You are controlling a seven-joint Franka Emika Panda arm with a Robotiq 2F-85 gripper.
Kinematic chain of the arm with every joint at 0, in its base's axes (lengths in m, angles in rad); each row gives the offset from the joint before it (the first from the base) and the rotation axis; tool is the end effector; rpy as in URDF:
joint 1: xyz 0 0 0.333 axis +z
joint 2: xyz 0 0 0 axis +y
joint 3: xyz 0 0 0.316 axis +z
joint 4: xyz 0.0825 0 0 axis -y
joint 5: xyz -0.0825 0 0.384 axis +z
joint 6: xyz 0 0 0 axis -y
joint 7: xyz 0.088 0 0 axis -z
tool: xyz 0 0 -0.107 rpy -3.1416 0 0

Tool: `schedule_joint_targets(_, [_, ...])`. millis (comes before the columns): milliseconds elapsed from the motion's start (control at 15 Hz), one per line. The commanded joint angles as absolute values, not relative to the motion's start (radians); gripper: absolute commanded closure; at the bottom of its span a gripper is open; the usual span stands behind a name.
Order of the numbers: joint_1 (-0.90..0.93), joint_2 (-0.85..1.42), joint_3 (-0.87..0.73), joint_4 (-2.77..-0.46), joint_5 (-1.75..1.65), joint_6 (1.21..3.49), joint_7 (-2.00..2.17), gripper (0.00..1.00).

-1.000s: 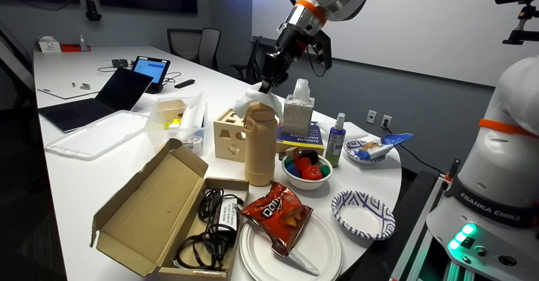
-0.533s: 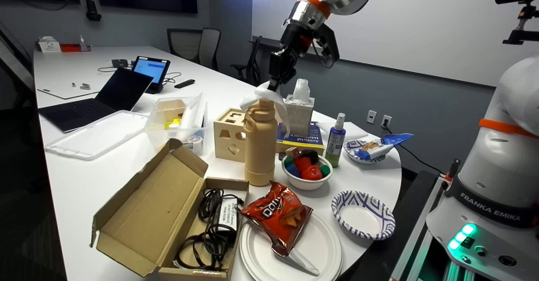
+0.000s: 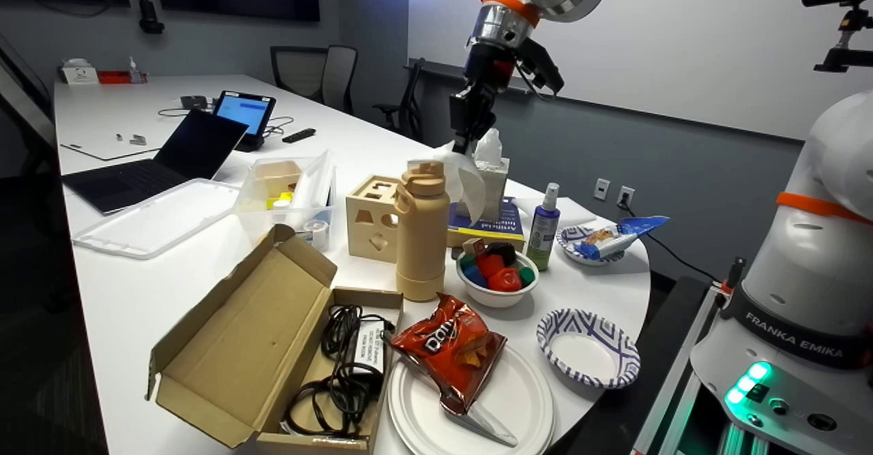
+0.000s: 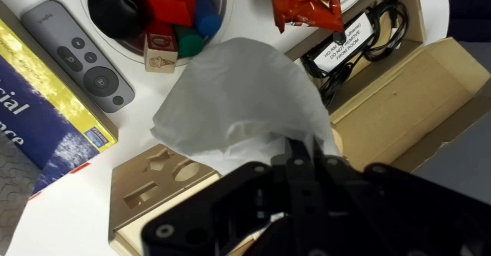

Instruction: Pick up the napkin and wipe the bottle

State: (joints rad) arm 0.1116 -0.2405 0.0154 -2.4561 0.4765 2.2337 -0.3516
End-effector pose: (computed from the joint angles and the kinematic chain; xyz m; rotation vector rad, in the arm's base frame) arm 0.4479 0.0712 0.3919 -2.7597 -0.2559 -0.0841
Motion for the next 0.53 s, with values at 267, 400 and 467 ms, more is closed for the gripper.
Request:
schedule_joint_targets(267, [0.123, -0.249, 0.022, -2.501, 0.449, 2.432, -0.326, 1.00])
schedule_joint_targets(400, [0.139, -0.245, 0.009, -2.503, 0.487, 2.469, -0.363, 1.00])
schedule_joint_targets(467, [0.145, -0.245, 0.001, -2.500, 0.504, 2.468, -0.379, 1.00])
